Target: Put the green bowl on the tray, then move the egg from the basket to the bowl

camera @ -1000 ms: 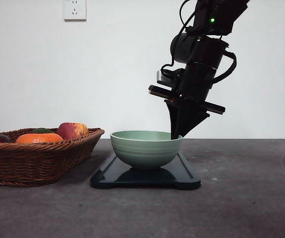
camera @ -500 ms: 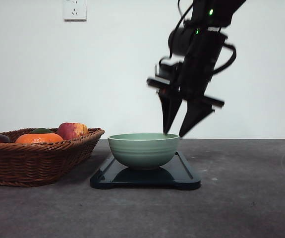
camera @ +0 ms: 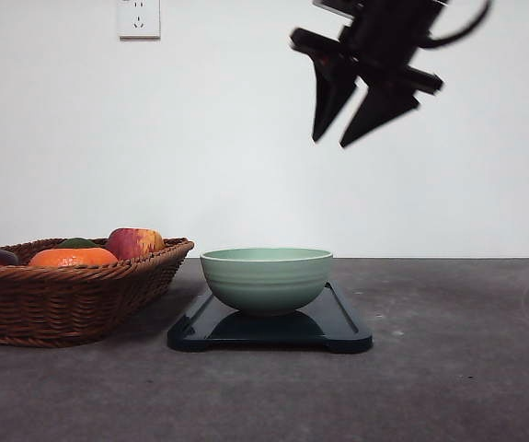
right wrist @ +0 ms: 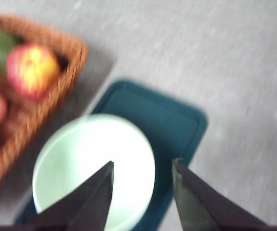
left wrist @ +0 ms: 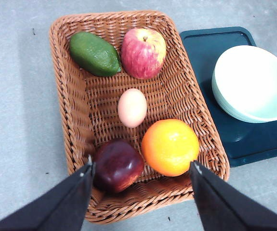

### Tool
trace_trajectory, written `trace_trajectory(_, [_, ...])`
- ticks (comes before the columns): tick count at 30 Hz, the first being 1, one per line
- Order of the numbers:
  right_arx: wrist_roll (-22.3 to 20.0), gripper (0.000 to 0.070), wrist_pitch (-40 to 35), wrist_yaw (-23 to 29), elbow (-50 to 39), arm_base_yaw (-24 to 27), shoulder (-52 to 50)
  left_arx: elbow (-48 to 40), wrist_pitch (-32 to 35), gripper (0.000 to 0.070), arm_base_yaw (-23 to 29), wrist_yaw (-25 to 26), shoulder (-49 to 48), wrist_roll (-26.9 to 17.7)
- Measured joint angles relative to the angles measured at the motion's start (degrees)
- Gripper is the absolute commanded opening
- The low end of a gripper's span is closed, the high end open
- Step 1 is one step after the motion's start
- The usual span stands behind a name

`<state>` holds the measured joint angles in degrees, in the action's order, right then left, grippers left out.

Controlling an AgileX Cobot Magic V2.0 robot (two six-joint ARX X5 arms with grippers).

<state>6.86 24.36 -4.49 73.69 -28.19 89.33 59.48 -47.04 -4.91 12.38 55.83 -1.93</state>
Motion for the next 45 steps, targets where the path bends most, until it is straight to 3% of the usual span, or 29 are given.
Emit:
trace_trajectory(9, [-1.04,0.0238,-10.84,0.01,-26.19,-0.26,-17.34,0.00,0.00,0.0391,0.00,0.00,0.00,0.00])
trace_trajectory(17, [-1.06,0.0238,-11.05,0.02,-39.44,-0.26,-33.84,0.00,0.02,0.0390,0.00,0.00,0.00,0.00])
trace_trajectory(30, [-1.06,0.0238,-8.37,0.02,-40.59,-0.26,-45.01,4.13,-0.41,0.0386,-1.34,-0.04,2.83,4.73])
trace_trajectory(45, [-1.06,0.0238,-8.36,0.02,-40.59,-0.26,-44.93,20.00,-1.58,0.0389,-7.15,-0.66,25.02,4.27])
